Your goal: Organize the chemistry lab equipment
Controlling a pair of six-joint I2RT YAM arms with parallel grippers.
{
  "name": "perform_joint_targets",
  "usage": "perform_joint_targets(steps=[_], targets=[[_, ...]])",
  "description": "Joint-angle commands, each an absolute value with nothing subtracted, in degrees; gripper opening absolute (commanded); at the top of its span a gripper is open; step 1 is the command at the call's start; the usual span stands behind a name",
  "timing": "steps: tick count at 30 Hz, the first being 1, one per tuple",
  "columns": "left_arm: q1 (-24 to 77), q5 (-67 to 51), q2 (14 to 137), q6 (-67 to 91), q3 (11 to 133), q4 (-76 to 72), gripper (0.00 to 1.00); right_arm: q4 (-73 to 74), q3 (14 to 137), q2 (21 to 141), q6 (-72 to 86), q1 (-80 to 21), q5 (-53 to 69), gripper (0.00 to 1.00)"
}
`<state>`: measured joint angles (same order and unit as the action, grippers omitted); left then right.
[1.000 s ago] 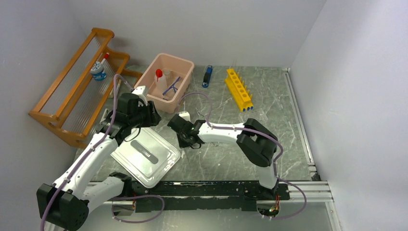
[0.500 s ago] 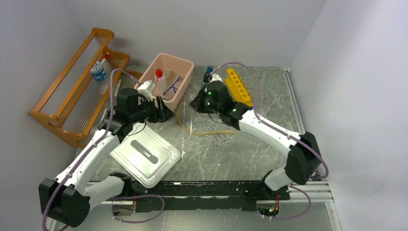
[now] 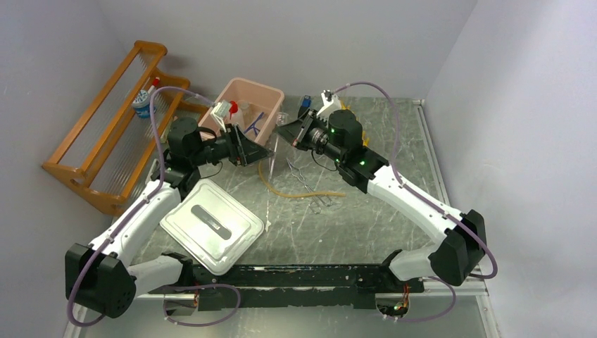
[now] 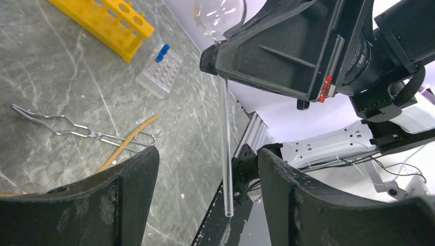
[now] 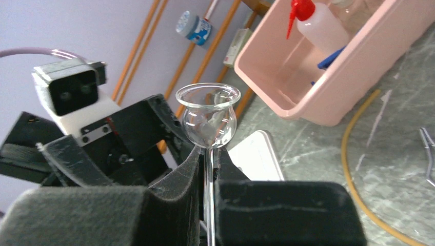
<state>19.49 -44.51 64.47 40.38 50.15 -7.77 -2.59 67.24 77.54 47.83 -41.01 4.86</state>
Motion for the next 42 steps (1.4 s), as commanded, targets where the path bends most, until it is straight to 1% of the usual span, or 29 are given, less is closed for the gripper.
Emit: perform_joint_targets(steps=[1,5,8,11,17,20,23,25,26,27,28,29,30,33,34,35,38,42], targets=[[19.42,-49.74,65.90,42.38,52.32,-11.94,0.73,-9.11,65.65,76.24,52.99,-40.45,7.58,0.00],[19.92,-51.36,66.67,45.73,51.47,-16.06,0.63,-11.67,64.30,76.65,55.33,-40.39,8.17,0.00],[20.20,-51.11,66.99,46.37,51.22,-16.94,0.50,-12.22,64.25,77.20,55.79,-40.29,8.35,0.00],[20.25,-50.76,67.35,45.02,51.56,-15.62,0.40,-12.46,64.10,77.45,55.95,-40.34,8.22,0.00],[20.46,-50.74,68.38,43.77,52.13,-14.72,0.36,-13.30,64.07,77.86,56.46,-40.25,8.94,0.00],[20.72,-51.55,69.04,45.00,51.94,-16.73,0.31,-13.83,63.99,78.25,56.75,-40.17,9.54,0.00],[20.98,-52.22,69.66,45.18,52.21,-17.73,0.22,-14.02,63.98,78.69,56.86,-40.12,9.82,0.00],[21.04,-53.29,69.99,44.71,52.67,-17.95,0.19,-14.05,63.98,78.88,56.87,-40.08,9.76,0.00],[21.09,-53.89,70.23,44.54,52.84,-18.49,0.15,-14.06,63.98,78.92,56.82,-40.01,9.76,0.00],[21.09,-54.19,70.41,44.11,53.05,-18.58,0.08,-14.10,63.97,78.92,56.67,-39.95,9.76,0.00],[21.05,-54.05,70.54,43.42,53.56,-17.57,0.05,-13.75,64.17,78.94,56.42,-39.97,9.64,0.01],[21.09,-53.57,70.57,42.29,54.06,-16.26,0.05,-13.00,64.45,78.93,56.24,-39.94,9.28,0.03],[21.09,-52.86,70.65,41.01,54.51,-14.83,0.05,-12.22,64.77,78.82,56.04,-39.92,8.97,0.09],[21.09,-49.02,70.73,36.00,56.82,-8.35,0.05,-10.25,65.19,78.09,54.84,-39.50,7.66,0.38],[21.05,-47.70,71.00,34.06,58.00,-5.71,0.05,-9.75,65.21,77.74,54.23,-39.36,7.30,0.46],[21.01,-45.95,71.37,31.69,59.37,-2.67,0.05,-9.21,65.14,77.29,53.53,-39.15,6.84,0.52],[21.01,-40.16,74.00,22.98,65.90,8.92,0.05,-7.89,64.59,75.40,51.26,-38.59,4.69,0.62],[20.77,-30.58,79.68,12.25,76.16,20.50,0.05,-5.48,64.24,72.86,47.75,-37.74,1.31,0.64]])
